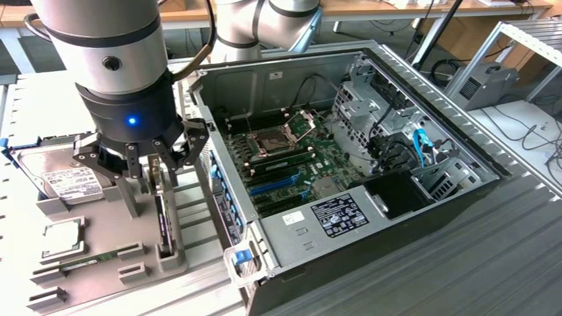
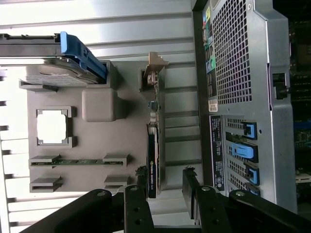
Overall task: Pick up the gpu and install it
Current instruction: 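Pick up the gpu and move the gpu toward the slot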
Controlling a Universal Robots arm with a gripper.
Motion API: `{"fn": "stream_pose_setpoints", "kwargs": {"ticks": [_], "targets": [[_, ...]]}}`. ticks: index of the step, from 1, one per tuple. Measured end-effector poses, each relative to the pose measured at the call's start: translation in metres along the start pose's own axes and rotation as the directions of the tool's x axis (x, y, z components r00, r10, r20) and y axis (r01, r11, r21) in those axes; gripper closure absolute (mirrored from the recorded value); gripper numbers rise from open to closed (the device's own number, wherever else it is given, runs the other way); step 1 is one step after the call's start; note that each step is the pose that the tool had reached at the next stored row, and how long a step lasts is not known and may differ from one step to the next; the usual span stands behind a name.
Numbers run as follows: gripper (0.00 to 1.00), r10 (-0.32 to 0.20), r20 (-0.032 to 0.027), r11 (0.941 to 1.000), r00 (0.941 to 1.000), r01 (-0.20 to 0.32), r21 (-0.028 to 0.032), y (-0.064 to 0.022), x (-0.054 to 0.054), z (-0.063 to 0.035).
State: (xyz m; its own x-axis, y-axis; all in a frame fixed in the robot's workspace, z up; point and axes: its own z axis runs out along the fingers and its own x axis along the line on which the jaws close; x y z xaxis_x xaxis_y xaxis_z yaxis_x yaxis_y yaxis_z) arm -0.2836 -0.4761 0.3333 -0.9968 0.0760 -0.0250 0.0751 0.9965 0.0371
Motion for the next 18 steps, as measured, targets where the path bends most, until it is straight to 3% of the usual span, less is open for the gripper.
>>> {"fn": "stream_pose_setpoints", "kwargs": {"ticks": [18], "targets": [[0.58,0.000,0.0000,1.0000,1.0000,0.000,0.0000,-0.0002,0.0001,0.0047]]}}
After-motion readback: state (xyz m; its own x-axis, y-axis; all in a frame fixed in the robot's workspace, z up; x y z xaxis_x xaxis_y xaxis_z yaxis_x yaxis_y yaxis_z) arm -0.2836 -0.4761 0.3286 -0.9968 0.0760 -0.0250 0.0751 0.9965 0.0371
